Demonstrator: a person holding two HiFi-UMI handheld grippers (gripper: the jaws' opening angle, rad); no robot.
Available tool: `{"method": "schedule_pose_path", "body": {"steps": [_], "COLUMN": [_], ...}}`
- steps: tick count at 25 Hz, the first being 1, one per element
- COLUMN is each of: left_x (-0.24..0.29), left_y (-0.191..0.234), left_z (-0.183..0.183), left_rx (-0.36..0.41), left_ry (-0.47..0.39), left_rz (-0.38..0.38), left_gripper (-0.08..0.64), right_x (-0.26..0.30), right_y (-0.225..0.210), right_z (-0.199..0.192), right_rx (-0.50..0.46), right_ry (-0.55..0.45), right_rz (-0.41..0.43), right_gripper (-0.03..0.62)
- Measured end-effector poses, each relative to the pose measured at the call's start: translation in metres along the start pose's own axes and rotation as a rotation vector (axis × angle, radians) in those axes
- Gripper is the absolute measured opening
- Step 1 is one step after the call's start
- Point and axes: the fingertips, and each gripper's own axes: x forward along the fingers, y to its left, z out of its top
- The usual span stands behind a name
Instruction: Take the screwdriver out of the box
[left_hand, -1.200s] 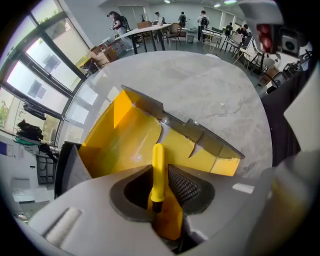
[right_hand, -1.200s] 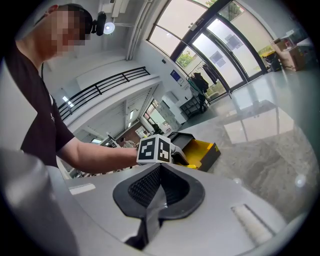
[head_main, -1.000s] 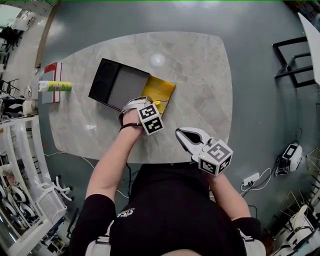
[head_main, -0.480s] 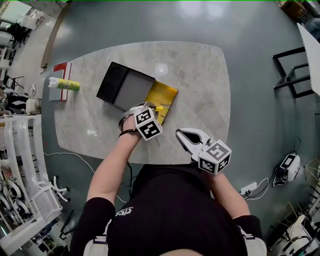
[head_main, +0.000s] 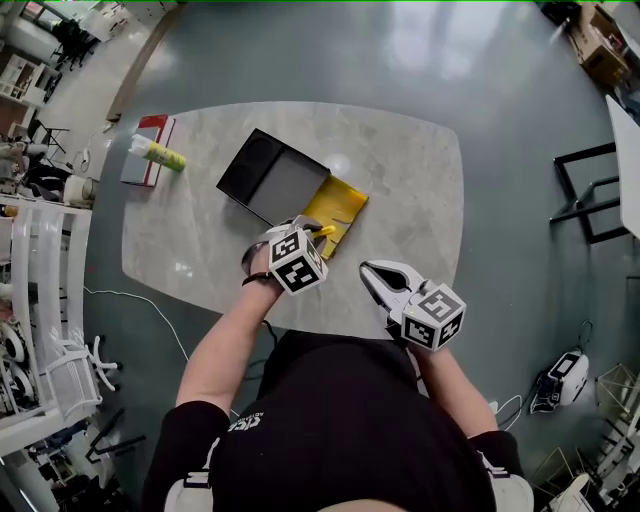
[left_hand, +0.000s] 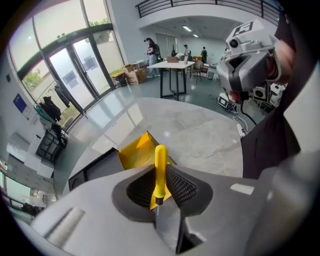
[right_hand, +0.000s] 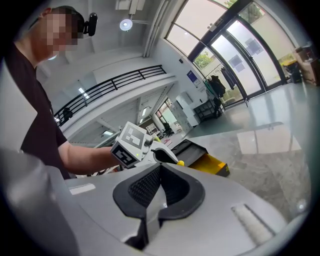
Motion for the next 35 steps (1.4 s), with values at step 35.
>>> {"method": "schedule_pose_path", "body": {"steps": [35], "left_x": [-0.255], "left_y": [0.045], "left_z": [-0.019], "left_rx": [-0.501], "left_ry": [-0.851], "left_rz": [0.107], "left_gripper": [0.064], "right_x": [0.027], "right_y": [0.086], "right_z": [0.087], "right_rx": [-0.167], "right_ry": [-0.219], "right_rz": [-0.075], "right_gripper": [0.014]}}
